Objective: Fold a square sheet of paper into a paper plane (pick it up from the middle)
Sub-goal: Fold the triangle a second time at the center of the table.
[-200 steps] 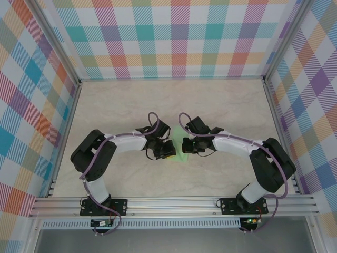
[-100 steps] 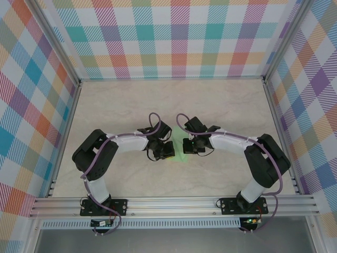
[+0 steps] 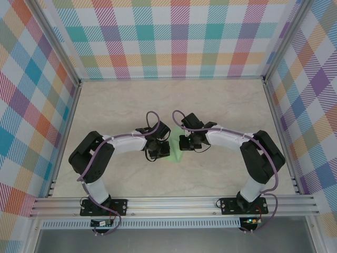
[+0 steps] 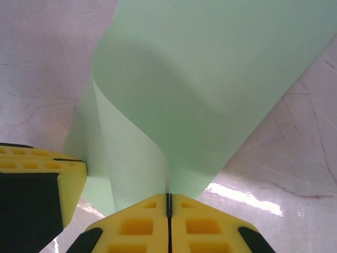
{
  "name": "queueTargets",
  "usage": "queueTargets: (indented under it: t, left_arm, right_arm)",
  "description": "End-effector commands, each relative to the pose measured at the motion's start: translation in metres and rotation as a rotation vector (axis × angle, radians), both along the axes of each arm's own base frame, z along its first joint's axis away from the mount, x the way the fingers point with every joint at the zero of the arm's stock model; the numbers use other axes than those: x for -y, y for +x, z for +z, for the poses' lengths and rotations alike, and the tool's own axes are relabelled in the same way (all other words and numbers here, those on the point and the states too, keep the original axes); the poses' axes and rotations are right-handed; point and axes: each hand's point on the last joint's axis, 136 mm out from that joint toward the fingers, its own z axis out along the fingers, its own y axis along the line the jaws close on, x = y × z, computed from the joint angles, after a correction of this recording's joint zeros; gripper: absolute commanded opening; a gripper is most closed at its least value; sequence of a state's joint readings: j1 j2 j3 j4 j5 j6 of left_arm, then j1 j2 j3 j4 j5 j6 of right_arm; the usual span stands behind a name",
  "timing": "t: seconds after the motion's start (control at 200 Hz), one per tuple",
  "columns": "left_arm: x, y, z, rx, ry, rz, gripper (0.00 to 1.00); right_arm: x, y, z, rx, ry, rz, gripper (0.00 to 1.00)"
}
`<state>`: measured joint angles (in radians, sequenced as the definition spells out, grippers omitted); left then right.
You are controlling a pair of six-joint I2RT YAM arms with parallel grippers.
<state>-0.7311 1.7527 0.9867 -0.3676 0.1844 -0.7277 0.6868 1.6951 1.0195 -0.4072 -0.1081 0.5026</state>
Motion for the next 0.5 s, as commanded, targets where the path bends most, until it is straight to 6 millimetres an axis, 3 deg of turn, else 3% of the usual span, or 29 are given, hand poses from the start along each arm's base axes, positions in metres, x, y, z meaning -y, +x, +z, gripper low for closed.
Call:
queueTargets:
  t: [0.0, 0.495]
  left_arm:
    - [-0.010, -0.006, -0.002, -0.007, 0.052, -0.014, 0.10]
    - [-0.008, -0.008, -0.001, -0.010, 0.035, -0.022, 0.13]
  right_arm:
    - [-0.003, 0.003, -0.001, -0.010, -0.008, 0.036, 0.07]
    - [-0.002, 0.004, -0.014, -0.030, -0.037, 0.034, 0.08]
